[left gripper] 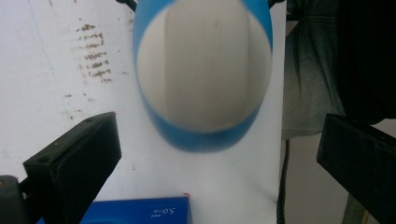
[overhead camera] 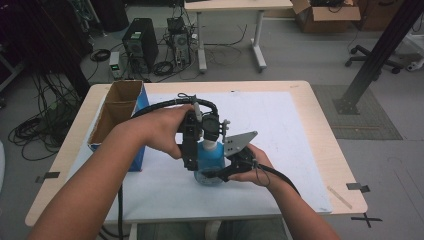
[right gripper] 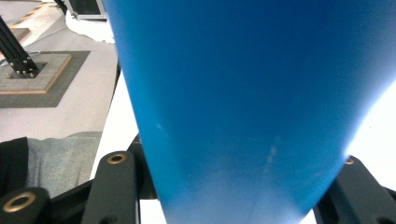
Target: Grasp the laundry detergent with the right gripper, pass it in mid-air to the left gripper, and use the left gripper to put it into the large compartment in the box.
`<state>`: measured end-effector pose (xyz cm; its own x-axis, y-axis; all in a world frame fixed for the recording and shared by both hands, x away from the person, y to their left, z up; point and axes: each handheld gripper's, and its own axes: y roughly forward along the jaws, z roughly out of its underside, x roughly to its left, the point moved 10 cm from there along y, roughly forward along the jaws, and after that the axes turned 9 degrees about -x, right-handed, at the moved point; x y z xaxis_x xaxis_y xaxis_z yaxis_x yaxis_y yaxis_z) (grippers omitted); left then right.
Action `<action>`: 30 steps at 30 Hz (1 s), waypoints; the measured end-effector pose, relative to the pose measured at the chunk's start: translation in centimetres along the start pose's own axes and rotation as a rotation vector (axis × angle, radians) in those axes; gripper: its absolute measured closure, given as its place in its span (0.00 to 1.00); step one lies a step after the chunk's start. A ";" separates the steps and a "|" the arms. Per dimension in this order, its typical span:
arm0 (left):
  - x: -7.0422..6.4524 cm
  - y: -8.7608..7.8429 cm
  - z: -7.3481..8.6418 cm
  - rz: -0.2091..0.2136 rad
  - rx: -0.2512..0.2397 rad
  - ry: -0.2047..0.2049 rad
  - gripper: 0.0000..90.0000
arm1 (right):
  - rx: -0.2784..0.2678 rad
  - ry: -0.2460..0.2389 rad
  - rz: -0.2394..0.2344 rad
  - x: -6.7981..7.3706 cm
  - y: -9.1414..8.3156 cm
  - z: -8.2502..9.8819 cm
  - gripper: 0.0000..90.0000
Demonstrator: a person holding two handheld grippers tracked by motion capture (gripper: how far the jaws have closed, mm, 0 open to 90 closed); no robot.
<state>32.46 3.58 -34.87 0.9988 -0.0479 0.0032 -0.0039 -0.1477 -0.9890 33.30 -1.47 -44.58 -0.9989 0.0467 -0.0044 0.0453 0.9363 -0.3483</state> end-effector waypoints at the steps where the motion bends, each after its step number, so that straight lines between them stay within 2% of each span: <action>1: 0.0 0.0 -0.1 -0.001 -0.001 0.001 0.00 | -0.001 0.000 -0.001 0.0 0.1 0.0 0.51; 14: 0.0 0.7 -0.6 -0.001 0.014 0.012 0.00 | -0.004 0.003 0.011 0.1 0.8 -0.1 0.51; 19: -0.1 1.0 -1.0 0.004 0.003 0.015 0.00 | -0.002 0.012 0.012 0.2 1.0 -0.2 0.51; 30: 0.1 1.7 -1.0 -0.010 0.006 0.011 0.00 | -0.003 0.014 0.008 0.1 1.3 -0.3 0.50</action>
<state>32.50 2.38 -36.36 0.9982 -0.0573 0.0151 0.0068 -0.1425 -0.9898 33.23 -0.14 -44.72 -0.9983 0.0587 0.0059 0.0531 0.9371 -0.3451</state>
